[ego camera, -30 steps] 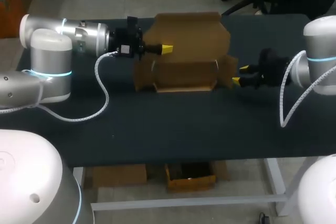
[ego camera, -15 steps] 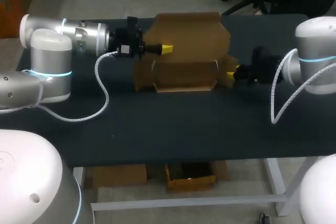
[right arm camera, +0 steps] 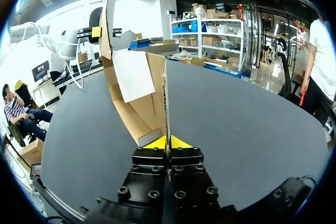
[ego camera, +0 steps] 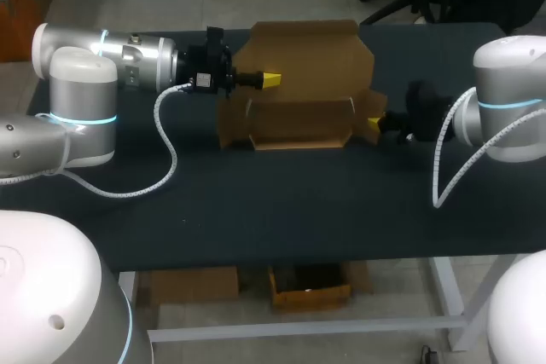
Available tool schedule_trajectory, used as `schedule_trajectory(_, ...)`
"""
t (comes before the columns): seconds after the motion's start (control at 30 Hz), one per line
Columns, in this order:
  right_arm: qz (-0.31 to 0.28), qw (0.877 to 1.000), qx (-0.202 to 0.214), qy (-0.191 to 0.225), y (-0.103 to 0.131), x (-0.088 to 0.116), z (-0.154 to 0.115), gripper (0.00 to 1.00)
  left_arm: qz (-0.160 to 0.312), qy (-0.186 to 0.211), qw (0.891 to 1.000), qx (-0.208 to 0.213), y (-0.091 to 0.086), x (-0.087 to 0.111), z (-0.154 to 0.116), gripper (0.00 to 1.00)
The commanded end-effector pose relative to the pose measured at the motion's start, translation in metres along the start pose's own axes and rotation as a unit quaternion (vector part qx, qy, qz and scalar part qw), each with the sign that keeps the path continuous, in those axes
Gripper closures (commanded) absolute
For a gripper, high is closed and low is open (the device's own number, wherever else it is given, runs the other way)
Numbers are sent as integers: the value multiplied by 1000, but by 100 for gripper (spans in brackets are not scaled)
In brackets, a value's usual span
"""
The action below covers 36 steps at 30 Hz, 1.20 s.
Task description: Assemble the packaging by folding the flat box into shape, placing the metal phone stand inside, and closing the box properly
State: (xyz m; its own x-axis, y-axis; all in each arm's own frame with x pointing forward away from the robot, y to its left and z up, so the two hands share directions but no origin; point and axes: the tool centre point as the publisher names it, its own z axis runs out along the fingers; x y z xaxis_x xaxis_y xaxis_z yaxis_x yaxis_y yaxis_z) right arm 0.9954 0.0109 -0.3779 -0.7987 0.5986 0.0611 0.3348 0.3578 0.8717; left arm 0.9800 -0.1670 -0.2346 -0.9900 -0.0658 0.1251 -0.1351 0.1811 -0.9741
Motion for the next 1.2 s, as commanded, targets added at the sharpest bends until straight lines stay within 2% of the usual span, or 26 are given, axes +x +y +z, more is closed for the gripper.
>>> schedule_trajectory(0.03, 2, 1000, -5, -11, -2, 8, 0, 100, 0, 2, 1000, -1, 4, -2, 0, 100)
schedule_trajectory(1.07, 51, 995, -13, -82, -10, 32, 2, 100, 0, 2, 1000, -1, 4, -2, 0, 100)
schedule_trajectory(1.2, 56, 994, -14, -89, -9, 36, 3, 96, 0, 2, 1000, -1, 4, -2, 0, 100)
